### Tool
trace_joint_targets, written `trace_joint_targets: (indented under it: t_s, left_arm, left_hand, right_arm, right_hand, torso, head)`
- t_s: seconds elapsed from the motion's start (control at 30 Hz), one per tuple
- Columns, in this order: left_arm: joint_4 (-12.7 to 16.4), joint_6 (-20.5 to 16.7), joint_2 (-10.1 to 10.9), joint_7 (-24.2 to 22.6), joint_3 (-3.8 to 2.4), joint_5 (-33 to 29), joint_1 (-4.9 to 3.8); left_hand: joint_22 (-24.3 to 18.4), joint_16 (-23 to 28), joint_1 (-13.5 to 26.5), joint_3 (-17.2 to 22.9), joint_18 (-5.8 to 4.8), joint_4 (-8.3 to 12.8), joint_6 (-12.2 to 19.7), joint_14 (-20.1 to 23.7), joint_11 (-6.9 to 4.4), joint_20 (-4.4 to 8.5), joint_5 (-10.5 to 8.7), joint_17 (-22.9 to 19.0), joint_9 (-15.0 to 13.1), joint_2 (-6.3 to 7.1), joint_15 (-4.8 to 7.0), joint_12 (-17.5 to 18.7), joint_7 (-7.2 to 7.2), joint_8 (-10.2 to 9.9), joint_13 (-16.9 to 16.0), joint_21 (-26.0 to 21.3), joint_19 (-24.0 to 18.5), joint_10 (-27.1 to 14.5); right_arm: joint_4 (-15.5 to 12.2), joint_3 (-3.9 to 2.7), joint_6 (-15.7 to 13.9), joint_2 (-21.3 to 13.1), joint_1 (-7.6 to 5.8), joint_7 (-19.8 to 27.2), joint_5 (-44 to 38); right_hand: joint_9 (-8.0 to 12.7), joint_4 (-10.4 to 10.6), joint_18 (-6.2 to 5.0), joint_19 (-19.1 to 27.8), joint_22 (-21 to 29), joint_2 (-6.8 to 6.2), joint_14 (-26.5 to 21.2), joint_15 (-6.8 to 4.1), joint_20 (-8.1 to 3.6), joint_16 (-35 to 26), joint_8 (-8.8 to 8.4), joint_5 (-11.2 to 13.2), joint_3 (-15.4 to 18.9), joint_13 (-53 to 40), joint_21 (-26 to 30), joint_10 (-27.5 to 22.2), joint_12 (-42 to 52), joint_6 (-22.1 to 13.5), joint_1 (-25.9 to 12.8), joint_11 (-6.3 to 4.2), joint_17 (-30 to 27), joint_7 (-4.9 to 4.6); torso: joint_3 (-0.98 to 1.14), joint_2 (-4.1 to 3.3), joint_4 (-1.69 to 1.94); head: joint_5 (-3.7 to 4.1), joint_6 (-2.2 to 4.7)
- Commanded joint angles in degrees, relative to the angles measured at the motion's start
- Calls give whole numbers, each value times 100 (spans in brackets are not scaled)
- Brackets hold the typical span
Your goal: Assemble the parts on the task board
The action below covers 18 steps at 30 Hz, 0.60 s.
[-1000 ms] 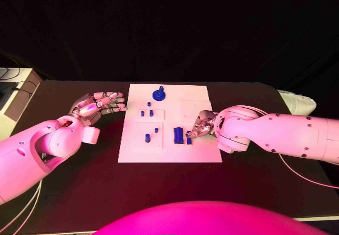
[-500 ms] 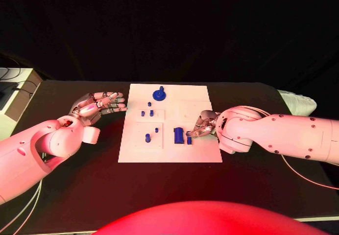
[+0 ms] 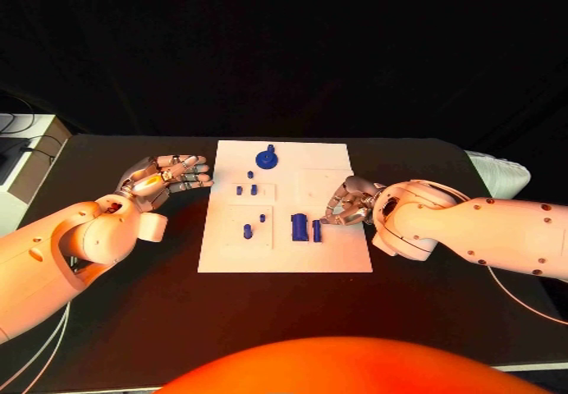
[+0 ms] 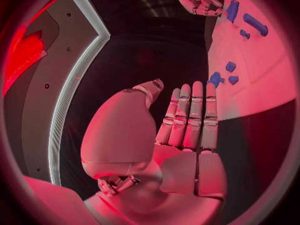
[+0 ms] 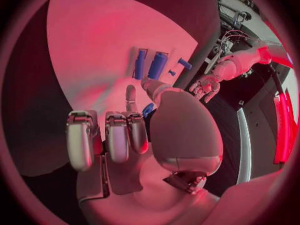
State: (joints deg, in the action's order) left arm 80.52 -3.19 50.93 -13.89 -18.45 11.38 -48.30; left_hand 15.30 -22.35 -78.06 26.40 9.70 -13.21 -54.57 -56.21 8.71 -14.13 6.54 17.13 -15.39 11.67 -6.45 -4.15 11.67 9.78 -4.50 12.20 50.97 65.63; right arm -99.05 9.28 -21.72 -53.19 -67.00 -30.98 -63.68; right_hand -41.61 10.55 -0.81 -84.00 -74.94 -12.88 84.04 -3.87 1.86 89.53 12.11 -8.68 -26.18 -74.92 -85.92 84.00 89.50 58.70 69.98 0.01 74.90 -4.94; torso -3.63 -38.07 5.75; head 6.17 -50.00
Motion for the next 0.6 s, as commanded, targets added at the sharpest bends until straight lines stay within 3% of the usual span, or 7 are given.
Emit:
trace_joint_targets:
  t_s: [0.03,0.2,0.3,0.43,0.6]
  left_arm:
    - [14,92,-8,-43,-3,19,8]
    - [19,89,-7,-59,-3,19,32]
    - [29,82,1,-69,-4,19,55]
    - [36,76,11,-74,-4,20,75]
    - [42,74,21,-76,-4,24,86]
  left_hand:
    - [-6,19,8,-11,69,-13,15,-14,4,-6,8,6,6,-45,-12,27,23,-17,-6,-21,34,-37]
    - [-17,37,-8,-21,70,-18,16,-17,4,-7,9,22,11,-50,-12,26,22,-19,-9,-35,41,-42]
    - [-17,37,-8,-21,70,-18,16,-17,4,-7,9,22,11,-50,-12,26,22,-19,-9,-35,41,-42]
    - [-19,40,-15,-22,70,-17,15,-18,3,-7,10,25,12,-51,-12,25,21,-19,-9,-38,42,-42]
    - [-19,40,-15,-22,70,-17,15,-18,3,-7,10,25,12,-51,-12,25,21,-19,-9,-38,42,-42]
  right_arm:
    - [-38,1,-823,-66,58,1261,-388]
    - [1,1,-1180,-112,237,1949,-493]
    - [57,1,-1305,-98,375,2189,-551]
    - [150,1,-1377,-49,519,2326,-625]
    - [270,1,-1371,13,607,2300,-715]
  right_hand:
    - [94,-149,7,-517,-1405,36,564,50,53,-12,-112,87,-77,-1486,2,580,2,-86,316,57,1368,-27]
    - [420,-408,10,-518,-1409,169,565,138,124,-9,-367,20,-394,-1504,-12,596,41,-107,751,166,1374,-149]
    - [542,-512,11,-520,-1411,269,566,152,146,-7,-426,-24,-551,-1507,-23,599,47,-52,871,184,1378,-168]
    - [626,-601,12,-522,-1414,367,567,150,154,-6,-433,-30,-671,-1508,-33,600,50,50,934,182,1382,-162]
    - [664,-675,15,-525,-1418,452,569,134,149,-2,-390,5,-732,-1508,-52,600,50,185,949,162,1392,-136]
  torso:
    - [-3,0,-9]
    - [1,0,-2]
    - [2,-3,3]
    - [6,-6,7]
    - [1,-7,6]
  head:
    - [11,0]
    - [21,0]
    - [15,0]
    - [10,0]
    - [0,0]
